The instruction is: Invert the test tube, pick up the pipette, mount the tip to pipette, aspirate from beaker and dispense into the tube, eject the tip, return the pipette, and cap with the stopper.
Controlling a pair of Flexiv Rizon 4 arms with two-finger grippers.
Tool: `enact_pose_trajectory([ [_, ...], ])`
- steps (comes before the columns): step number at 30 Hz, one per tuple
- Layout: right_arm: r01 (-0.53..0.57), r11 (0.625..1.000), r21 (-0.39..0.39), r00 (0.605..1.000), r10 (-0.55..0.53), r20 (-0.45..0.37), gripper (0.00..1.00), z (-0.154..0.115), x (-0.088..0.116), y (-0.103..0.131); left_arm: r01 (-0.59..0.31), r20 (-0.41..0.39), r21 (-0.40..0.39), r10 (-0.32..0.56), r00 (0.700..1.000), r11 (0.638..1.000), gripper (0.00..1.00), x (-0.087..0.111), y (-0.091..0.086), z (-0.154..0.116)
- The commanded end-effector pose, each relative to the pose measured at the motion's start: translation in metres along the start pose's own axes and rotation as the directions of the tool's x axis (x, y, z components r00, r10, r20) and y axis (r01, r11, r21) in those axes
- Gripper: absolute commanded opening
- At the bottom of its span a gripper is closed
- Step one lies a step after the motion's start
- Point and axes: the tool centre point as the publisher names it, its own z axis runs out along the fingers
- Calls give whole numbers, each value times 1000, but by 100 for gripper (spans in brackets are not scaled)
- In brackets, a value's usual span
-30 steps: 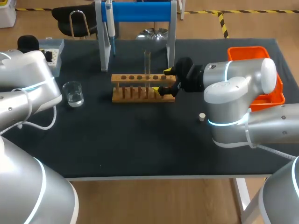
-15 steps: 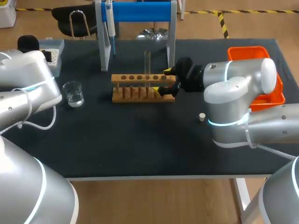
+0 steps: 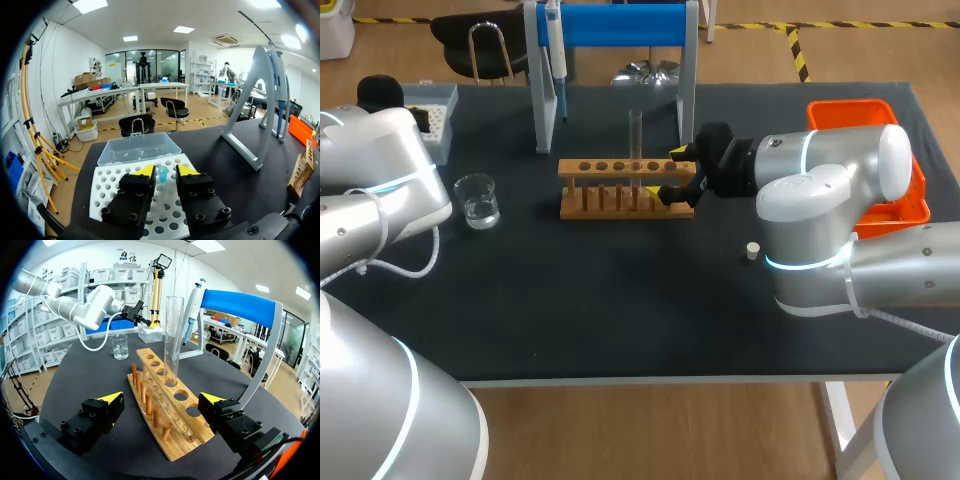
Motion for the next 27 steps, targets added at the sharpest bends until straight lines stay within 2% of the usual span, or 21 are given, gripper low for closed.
enact_pose_trajectory([
  [1, 0, 1000, -1, 1000, 0, 2, 100, 0, 1, 0, -1, 1, -2, 1, 1000, 1000, 30, -1, 0, 3],
  [21, 0, 1000, -1, 1000, 0, 2, 100, 0, 1, 0, -19, 1, 1, 19, 1000, 1000, 29, -2, -5, 2],
  [27, 0, 1000, -1, 1000, 0, 2, 100, 0, 1, 0, -18, -3, -2, 18, 1000, 1000, 26, -1, -5, 4],
])
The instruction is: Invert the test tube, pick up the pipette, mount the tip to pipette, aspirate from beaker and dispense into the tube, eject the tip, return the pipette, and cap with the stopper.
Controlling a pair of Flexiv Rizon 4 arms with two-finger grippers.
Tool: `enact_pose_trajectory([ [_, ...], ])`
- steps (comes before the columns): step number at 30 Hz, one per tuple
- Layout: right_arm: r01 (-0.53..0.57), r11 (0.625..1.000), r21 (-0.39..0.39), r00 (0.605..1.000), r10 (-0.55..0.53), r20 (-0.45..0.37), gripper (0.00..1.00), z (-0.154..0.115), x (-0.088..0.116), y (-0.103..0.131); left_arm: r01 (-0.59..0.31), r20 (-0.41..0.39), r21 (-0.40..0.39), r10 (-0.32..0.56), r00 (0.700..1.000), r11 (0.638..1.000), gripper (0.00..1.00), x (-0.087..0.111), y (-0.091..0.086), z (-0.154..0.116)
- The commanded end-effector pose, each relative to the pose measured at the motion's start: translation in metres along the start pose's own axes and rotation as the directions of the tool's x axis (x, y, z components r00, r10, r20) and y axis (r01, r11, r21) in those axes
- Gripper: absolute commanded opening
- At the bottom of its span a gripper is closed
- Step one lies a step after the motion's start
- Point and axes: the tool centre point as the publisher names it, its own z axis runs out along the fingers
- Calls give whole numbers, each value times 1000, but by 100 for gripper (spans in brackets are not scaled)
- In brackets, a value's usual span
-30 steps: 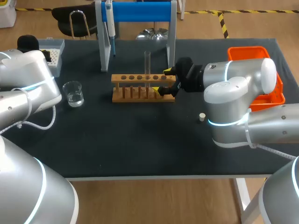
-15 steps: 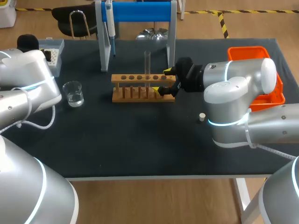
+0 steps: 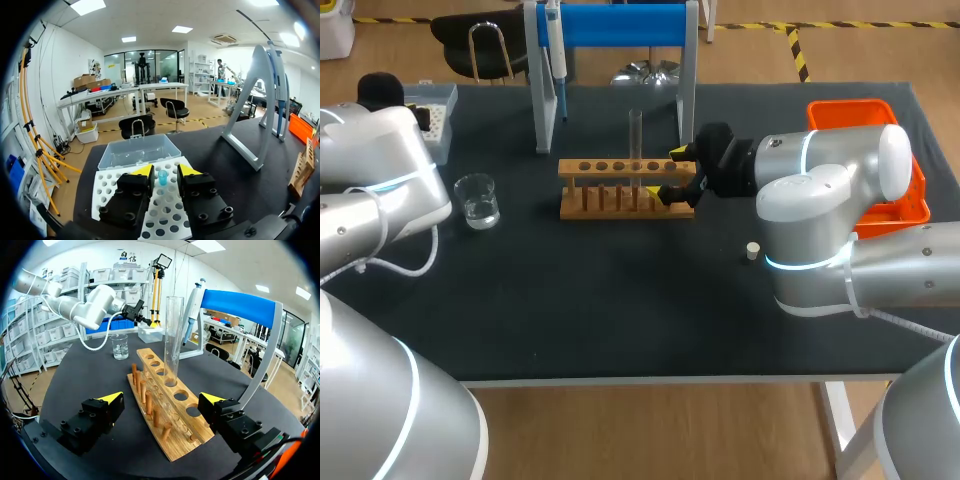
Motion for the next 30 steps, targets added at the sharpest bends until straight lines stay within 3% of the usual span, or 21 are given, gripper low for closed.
enact_pose_trajectory([
  [1, 0, 1000, -1, 1000, 0, 2, 100, 0, 1, 0, 0, -4, -3, 0, 1000, 1000, 25, -1, 0, 3],
  [26, 0, 1000, -1, 1000, 0, 2, 100, 0, 1, 0, 12, -3, -11, -12, 1000, 1000, 22, 0, 5, 3],
  [29, 0, 1000, -1, 1000, 0, 2, 100, 0, 1, 0, 13, -3, -11, -13, 1000, 1000, 19, 0, 5, 3],
  [30, 0, 1000, -1, 1000, 0, 2, 100, 0, 1, 0, 13, -2, -11, -13, 1000, 1000, 13, 0, 5, 3],
])
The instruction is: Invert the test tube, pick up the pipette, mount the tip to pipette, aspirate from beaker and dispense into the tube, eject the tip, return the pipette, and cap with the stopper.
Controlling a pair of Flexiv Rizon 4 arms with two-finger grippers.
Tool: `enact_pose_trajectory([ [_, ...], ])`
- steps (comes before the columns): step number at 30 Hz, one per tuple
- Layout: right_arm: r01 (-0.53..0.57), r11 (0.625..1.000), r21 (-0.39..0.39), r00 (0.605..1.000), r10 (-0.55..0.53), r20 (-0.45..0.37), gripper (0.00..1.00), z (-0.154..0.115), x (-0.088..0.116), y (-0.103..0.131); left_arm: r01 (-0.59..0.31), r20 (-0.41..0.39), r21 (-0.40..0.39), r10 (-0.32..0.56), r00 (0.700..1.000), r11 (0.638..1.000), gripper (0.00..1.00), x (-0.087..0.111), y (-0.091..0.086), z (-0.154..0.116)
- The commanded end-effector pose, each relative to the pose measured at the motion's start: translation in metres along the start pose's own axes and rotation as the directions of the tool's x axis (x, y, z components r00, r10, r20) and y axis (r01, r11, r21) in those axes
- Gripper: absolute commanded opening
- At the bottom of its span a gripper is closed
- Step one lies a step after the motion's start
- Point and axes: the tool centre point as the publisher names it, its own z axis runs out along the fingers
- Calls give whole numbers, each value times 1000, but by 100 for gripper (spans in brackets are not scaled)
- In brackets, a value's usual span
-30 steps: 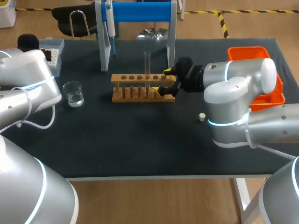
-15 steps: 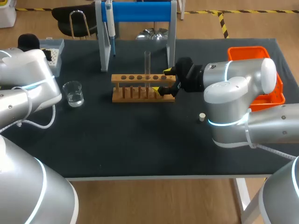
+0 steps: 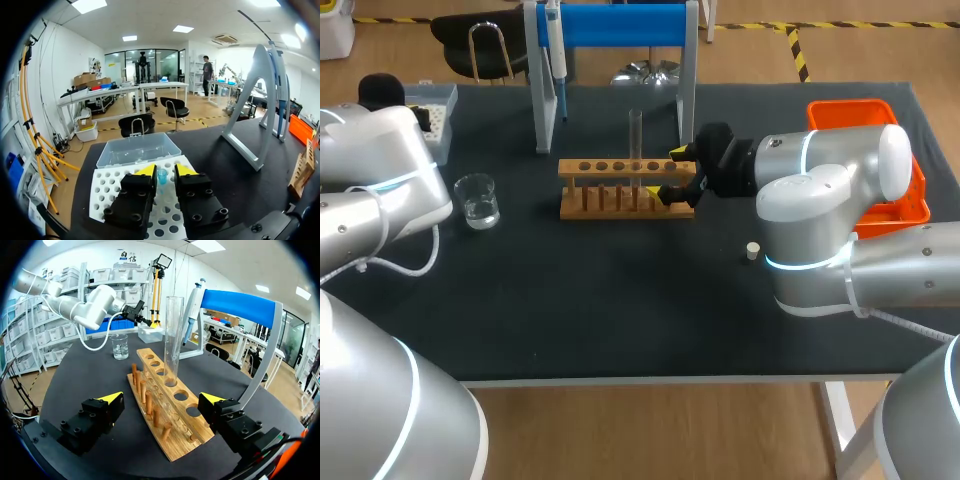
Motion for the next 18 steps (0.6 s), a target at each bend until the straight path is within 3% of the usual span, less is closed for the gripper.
enact_pose_trajectory([
  [1, 0, 1000, -1, 1000, 0, 2, 100, 0, 1, 0, 1, -1, -3, -1, 1000, 1000, 11, 0, 1, 1],
  [7, 0, 1000, -1, 1000, 0, 2, 100, 0, 1, 0, 2, 1, -3, -2, 1000, 1000, 0, 0, 2, 0],
  [18, 0, 1000, -1, 1000, 0, 2, 100, 0, 1, 0, -1, 9, 3, 1, 1000, 1000, 0, -2, -1, -4],
])
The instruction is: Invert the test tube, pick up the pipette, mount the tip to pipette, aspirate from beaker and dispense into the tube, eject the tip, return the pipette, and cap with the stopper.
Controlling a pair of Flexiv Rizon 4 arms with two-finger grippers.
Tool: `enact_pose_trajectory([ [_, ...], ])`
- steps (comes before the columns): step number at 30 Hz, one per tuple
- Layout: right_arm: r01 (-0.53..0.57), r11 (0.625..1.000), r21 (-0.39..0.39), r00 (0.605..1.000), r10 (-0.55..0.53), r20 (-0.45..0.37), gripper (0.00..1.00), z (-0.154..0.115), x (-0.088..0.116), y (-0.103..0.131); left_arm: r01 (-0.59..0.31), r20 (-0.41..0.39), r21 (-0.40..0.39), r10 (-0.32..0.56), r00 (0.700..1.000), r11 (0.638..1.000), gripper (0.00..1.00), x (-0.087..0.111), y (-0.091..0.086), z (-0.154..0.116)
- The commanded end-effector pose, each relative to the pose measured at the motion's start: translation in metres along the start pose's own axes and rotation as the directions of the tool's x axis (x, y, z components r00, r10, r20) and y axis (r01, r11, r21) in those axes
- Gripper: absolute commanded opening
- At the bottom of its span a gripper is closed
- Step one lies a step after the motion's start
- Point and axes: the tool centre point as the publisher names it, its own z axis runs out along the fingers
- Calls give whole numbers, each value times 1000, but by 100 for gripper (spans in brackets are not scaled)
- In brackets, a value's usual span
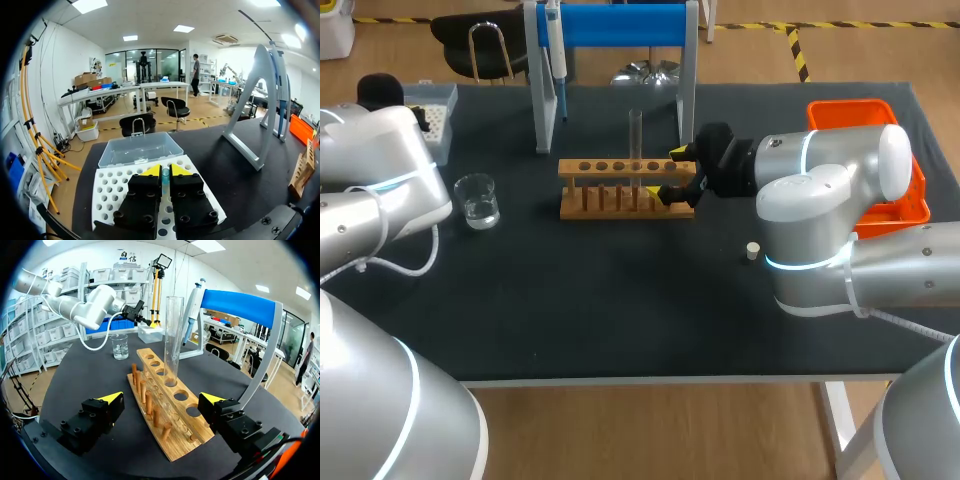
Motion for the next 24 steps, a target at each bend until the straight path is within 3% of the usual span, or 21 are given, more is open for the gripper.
enact_pose_trajectory([
  [1, 0, 1000, -1, 1000, 0, 2, 100, 0, 1, 0, -2, 3, 5, 2, 1000, 1000, 0, 0, -1, -3],
  [24, 0, 1000, -1, 1000, 0, 2, 100, 0, 1, 0, -36, 35, 42, 34, 999, 998, 0, -2, -27, -18],
])
